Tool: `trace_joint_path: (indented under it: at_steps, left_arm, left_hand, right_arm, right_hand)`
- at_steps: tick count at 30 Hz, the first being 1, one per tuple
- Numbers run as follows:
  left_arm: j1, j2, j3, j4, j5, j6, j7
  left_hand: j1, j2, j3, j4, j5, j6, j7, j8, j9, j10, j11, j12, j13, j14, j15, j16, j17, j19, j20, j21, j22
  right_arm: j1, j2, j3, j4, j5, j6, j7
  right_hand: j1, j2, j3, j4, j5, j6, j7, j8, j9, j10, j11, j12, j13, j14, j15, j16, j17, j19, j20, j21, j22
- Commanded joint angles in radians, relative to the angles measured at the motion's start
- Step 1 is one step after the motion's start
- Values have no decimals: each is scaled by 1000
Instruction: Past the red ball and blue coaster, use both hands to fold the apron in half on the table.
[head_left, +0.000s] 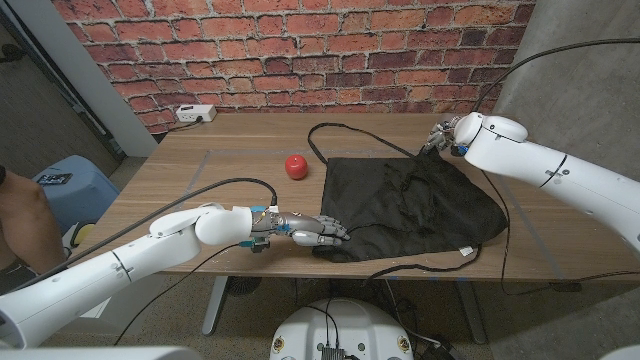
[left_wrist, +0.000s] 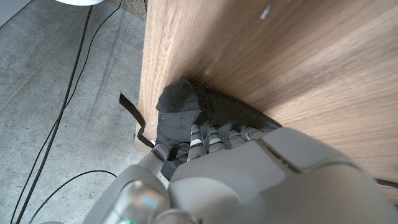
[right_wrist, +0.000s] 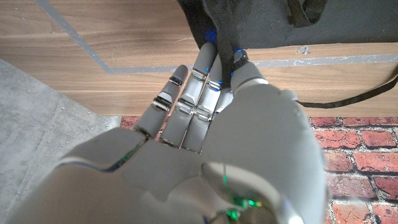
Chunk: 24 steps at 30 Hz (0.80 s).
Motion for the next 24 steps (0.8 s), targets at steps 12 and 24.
trace_joint_path:
  at_steps: [12,24]
  left_arm:
    - [-8,-7,-1,15,6,-30,1]
    - [-11,-5,-5,16,5,-34,-4]
  left_hand:
    - [-3,8,9,-2,0,6,-2,-2,2,-4,-3,-3,5,-43,0,-1,2,-143,3,4,4]
    - [-3,9,11,-2,0,8,-4,-2,2,-4,-3,-3,5,-42,-1,-1,2,-143,4,4,4]
  right_arm:
    - [37,-9,-5,-97,27,-27,-13]
    - [8,-35,20,-155,56,-30,-29]
  right_hand:
    - [26,1,-9,4,-6,2,19,-3,8,-8,12,1,12,15,-90,-11,14,25,4,4,3]
    - [33,5,-18,7,-9,0,22,-7,12,-8,18,-1,11,17,-86,-18,23,30,4,2,4]
